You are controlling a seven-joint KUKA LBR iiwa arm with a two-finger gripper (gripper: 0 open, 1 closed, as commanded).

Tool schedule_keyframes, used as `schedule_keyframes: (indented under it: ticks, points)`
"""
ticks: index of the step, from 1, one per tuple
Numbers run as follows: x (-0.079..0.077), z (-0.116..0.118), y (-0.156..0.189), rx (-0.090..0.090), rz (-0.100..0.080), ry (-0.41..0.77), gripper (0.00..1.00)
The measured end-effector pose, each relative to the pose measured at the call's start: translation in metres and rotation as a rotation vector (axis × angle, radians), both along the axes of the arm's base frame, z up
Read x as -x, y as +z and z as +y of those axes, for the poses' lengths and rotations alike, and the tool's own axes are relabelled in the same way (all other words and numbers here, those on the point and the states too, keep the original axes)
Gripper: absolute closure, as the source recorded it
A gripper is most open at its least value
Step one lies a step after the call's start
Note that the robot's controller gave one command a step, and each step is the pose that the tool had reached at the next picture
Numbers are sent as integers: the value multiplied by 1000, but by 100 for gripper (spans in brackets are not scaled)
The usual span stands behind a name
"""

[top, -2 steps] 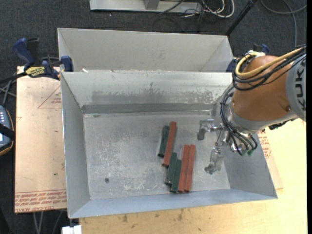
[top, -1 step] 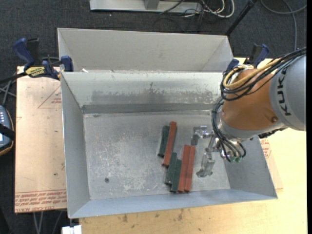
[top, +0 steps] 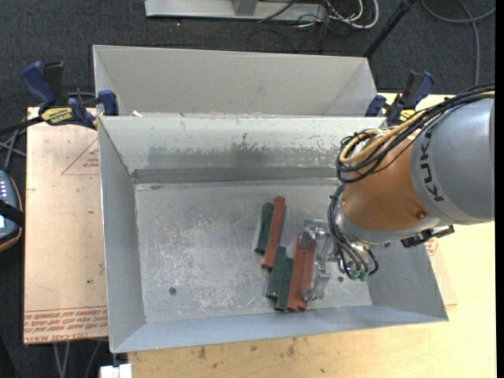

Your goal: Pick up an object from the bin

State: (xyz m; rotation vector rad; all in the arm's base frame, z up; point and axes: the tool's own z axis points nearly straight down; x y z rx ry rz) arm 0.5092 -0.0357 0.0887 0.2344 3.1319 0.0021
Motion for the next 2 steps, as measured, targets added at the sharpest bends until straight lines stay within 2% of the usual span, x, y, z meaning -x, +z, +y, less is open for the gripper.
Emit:
schedule_keyframes:
  ticks: [1, 2]
  points:
    - [-18, 37, -6, 0, -5, 118, 100]
    - [-18, 37, -6, 0, -5, 118, 100]
